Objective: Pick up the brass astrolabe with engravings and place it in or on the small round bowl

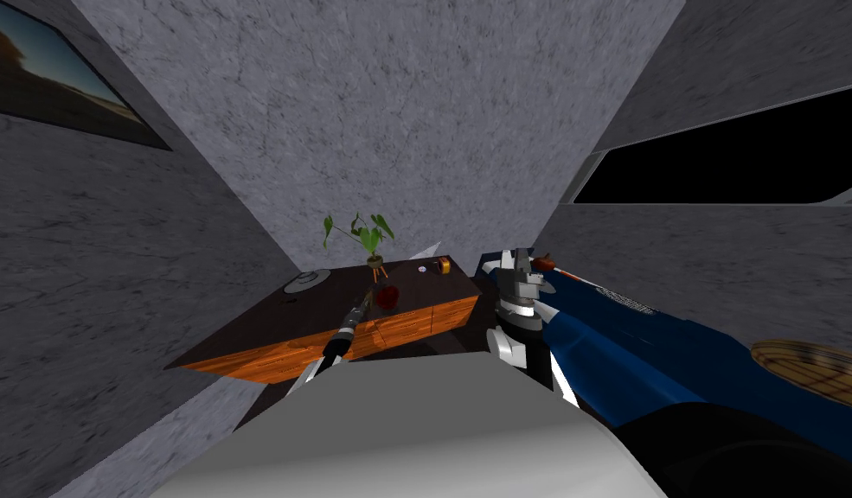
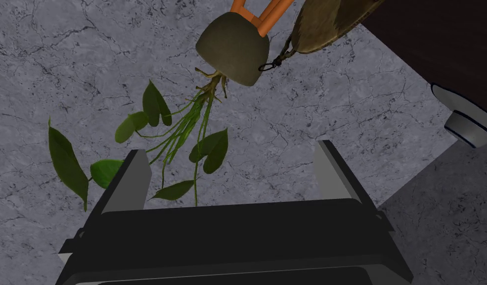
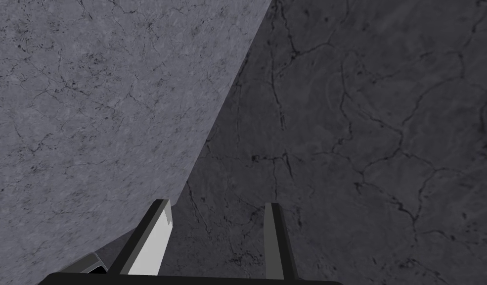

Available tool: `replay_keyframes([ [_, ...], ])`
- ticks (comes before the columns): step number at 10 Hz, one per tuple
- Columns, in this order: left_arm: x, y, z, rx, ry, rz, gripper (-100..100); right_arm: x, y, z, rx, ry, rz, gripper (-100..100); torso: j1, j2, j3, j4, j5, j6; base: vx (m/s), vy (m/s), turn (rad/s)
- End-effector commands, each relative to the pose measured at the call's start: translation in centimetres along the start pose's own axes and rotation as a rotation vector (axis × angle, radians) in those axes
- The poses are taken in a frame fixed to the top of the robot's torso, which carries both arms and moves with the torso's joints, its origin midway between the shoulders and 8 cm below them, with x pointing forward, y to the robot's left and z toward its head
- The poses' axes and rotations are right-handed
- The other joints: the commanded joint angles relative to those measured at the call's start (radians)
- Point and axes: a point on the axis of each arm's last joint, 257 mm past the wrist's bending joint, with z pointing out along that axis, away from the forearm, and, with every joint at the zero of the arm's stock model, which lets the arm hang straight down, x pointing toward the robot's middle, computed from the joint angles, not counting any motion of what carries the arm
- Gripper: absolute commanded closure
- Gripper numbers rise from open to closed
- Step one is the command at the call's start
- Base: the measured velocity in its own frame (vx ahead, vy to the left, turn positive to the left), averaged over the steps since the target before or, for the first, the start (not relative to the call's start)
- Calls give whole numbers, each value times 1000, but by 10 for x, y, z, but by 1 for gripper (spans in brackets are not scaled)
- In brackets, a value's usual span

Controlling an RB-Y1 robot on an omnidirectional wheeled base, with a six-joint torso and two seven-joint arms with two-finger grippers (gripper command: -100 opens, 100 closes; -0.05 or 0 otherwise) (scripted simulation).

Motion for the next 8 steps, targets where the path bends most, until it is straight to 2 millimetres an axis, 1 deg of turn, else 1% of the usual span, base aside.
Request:
replay_keyframes([
  [1,7,10,-1,-19,21,23,-100,0,0,0,0,0,0,0,0,0,0,0,0,0,67,9,-13],
  [3,26,31,-6,-62,75,85,-100,0,0,0,0,0,0,0,0,2,1,0,0,0,69,13,-31],
  [4,26,31,-6,-62,75,85,-100,0,0,0,0,0,0,0,0,2,1,0,0,0,53,10,-15],
  [5,34,40,-8,-80,101,114,-100,0,0,0,0,0,0,0,0,3,1,0,0,0,51,12,-25],
  [6,34,40,-8,-80,101,114,-100,0,0,0,0,0,0,0,0,3,2,1,0,0,38,10,-8],
  [8,47,58,-14,-112,147,169,-100,0,0,0,0,0,0,0,0,4,2,1,0,0,52,11,-26],
])
